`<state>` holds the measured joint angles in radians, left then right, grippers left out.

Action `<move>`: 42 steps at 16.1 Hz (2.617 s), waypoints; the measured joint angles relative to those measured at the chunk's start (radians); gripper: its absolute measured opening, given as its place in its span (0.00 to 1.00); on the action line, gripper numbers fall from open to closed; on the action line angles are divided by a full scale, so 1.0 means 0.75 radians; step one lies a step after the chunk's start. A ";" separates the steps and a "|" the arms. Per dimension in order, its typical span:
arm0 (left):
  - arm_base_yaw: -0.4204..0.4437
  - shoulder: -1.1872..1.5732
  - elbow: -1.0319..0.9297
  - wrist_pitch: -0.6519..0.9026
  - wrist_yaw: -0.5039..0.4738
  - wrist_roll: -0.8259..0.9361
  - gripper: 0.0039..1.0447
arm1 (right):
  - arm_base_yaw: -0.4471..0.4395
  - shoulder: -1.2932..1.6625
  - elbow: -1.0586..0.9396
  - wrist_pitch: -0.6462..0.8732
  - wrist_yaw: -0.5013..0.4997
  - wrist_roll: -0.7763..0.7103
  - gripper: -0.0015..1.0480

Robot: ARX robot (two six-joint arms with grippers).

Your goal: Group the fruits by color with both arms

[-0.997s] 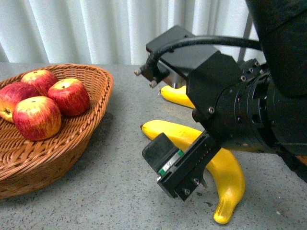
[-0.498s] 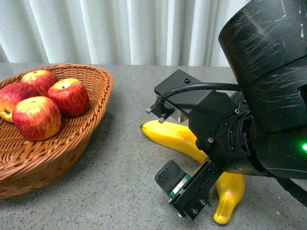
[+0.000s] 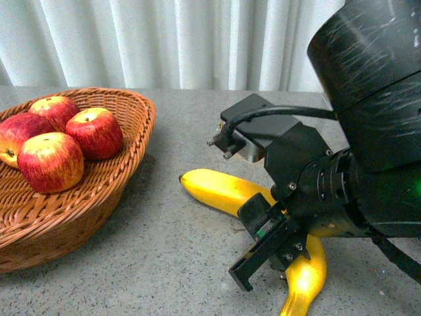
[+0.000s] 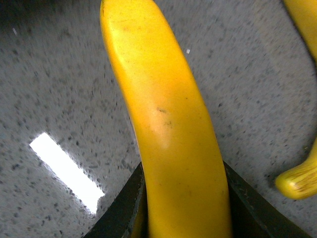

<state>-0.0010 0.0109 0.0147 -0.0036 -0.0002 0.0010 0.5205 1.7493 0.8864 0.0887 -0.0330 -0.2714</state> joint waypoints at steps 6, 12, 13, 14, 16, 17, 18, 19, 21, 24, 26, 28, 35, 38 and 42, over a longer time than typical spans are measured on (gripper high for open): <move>0.000 0.000 0.000 0.001 0.001 0.000 0.94 | -0.504 -0.374 0.063 0.027 -0.278 0.254 0.32; 0.000 0.000 0.000 0.000 -0.001 0.000 0.94 | -0.689 -0.377 0.018 -0.038 -0.234 0.025 0.32; 0.000 0.000 0.000 0.000 -0.001 0.000 0.94 | -0.700 -0.379 0.013 -0.038 -0.233 -0.006 0.32; 0.000 0.000 0.000 0.000 0.000 0.000 0.94 | -0.724 -0.381 0.002 -0.034 -0.231 -0.045 0.32; 0.000 0.000 0.000 0.001 0.000 0.000 0.94 | -0.758 -0.386 -0.010 -0.036 -0.230 -0.103 0.32; 0.000 0.000 0.000 0.001 0.000 0.000 0.94 | -0.768 -0.390 -0.014 -0.037 -0.230 -0.112 0.32; 0.000 0.000 0.000 0.000 0.000 0.000 0.94 | -0.788 -0.392 -0.021 -0.038 -0.230 -0.160 0.32; 0.000 0.000 0.000 0.001 0.000 0.000 0.94 | -0.818 -0.401 -0.032 -0.045 -0.231 -0.215 0.32; 0.000 0.000 0.000 0.000 0.000 0.000 0.94 | -0.902 -0.409 -0.052 -0.094 -0.242 -0.366 0.33; 0.000 0.000 0.000 0.000 0.000 0.000 0.94 | -0.841 -0.447 -0.025 -0.107 -0.281 -0.464 0.79; 0.000 0.000 0.000 0.000 0.000 0.000 0.94 | -0.362 -0.065 0.454 -0.012 -0.274 -0.115 0.94; 0.000 0.000 0.000 0.000 0.000 0.000 0.94 | -0.235 0.199 0.618 -0.099 -0.229 -0.097 0.94; 0.000 0.000 0.000 0.000 0.001 0.000 0.94 | -0.181 0.489 0.898 -0.298 -0.093 -0.051 0.94; 0.000 0.000 0.000 0.000 0.000 0.000 0.94 | -0.185 0.537 0.945 -0.417 -0.065 -0.010 0.94; 0.000 0.000 0.000 0.000 0.000 0.000 0.94 | -0.191 0.593 1.011 -0.535 -0.028 0.017 0.94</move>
<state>-0.0010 0.0109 0.0147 -0.0036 -0.0002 0.0010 0.3775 2.1941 1.6447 -0.3122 -0.0544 -0.2584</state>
